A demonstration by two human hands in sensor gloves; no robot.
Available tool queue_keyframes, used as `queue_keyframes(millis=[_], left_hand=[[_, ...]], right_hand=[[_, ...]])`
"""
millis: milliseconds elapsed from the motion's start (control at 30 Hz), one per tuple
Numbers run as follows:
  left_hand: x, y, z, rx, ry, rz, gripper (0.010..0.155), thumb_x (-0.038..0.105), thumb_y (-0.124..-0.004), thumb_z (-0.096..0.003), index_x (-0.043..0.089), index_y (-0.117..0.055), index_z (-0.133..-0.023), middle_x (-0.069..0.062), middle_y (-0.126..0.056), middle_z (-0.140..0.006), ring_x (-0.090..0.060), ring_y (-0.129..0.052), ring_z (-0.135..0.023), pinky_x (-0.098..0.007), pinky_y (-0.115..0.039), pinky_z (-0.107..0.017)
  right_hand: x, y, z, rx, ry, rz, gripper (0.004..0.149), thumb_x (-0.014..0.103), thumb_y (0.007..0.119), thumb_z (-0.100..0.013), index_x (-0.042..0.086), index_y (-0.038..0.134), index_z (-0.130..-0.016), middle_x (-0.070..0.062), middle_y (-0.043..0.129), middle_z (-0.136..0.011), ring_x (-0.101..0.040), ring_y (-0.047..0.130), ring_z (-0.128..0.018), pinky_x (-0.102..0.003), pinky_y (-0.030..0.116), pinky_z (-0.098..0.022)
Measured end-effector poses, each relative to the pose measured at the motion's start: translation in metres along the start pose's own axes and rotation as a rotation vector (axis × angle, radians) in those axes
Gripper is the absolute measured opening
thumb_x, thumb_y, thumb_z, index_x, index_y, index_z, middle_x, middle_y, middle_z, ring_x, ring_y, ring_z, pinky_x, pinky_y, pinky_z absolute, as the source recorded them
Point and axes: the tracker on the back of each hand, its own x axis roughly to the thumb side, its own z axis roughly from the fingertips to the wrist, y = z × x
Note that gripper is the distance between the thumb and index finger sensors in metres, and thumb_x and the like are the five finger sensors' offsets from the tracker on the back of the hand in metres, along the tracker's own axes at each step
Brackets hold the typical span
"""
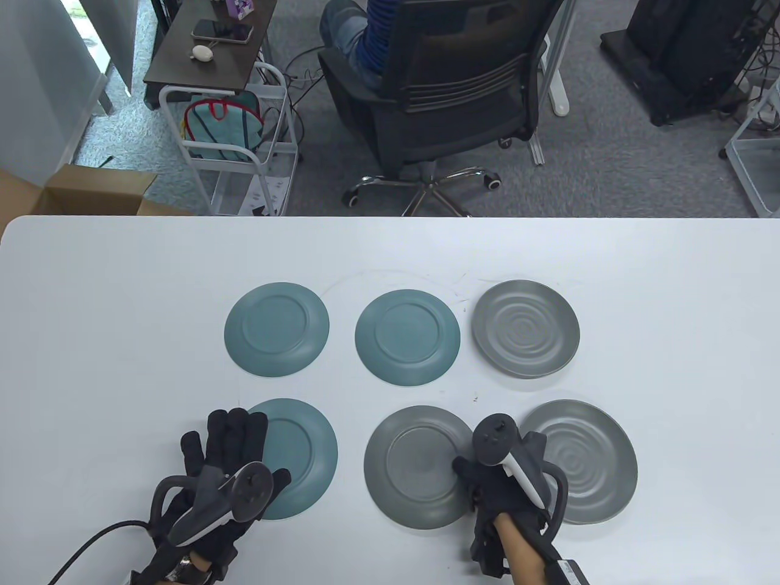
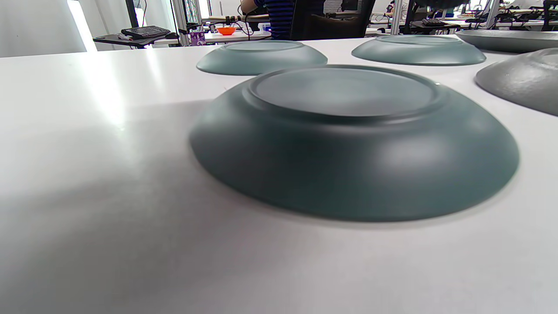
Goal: Flip plate to back facing up
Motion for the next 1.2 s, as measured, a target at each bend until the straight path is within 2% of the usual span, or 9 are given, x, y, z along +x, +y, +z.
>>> queue_keyframes(millis=[467,833,1033,1200], left_hand=[[0.002,-0.003,-0.001,-0.017,-0.008,0.001,0.09,0.069,-0.049,-0.0563,0.015,-0.015,-0.119,-0.021,-0.022,-0.121,-0.051,-0.028,-0.116,-0.074,-0.031,-0.076],[0.003,-0.003,-0.001,-0.026,-0.007,0.001,0.09,0.069,-0.049,-0.0562,0.015,-0.016,-0.119,-0.021,-0.022,-0.121,-0.051,-0.028,-0.116,-0.074,-0.031,-0.076],[0.003,-0.003,-0.001,-0.025,-0.006,0.0,0.09,0.069,-0.049,-0.0563,0.015,-0.016,-0.119,-0.021,-0.022,-0.121,-0.051,-0.028,-0.116,-0.074,-0.031,-0.076],[0.003,-0.003,-0.001,-0.022,-0.006,0.0,0.09,0.069,-0.049,-0.0563,0.015,-0.016,-0.119,-0.021,-0.022,-0.121,-0.051,-0.028,-0.116,-0.074,-0.031,-0.076]], right_hand=[[0.008,0.002,-0.002,-0.005,0.002,0.121,0.069,0.045,0.074,-0.05,0.0,0.057,-0.1,-0.018,0.084,-0.082,-0.038,0.094,-0.06,-0.04,0.086,-0.039],[0.009,0.0,0.005,-0.04,-0.071,0.061,0.07,0.046,0.073,-0.05,0.001,0.057,-0.101,-0.02,0.083,-0.085,-0.04,0.093,-0.063,-0.043,0.085,-0.041],[0.019,-0.017,0.019,-0.097,-0.164,0.045,0.071,0.047,0.073,-0.05,0.002,0.056,-0.102,-0.021,0.08,-0.089,-0.042,0.089,-0.069,-0.046,0.082,-0.045],[0.017,-0.045,0.031,-0.154,-0.192,0.047,0.072,0.048,0.073,-0.05,0.004,0.055,-0.103,-0.022,0.078,-0.092,-0.044,0.087,-0.073,-0.048,0.08,-0.049]])
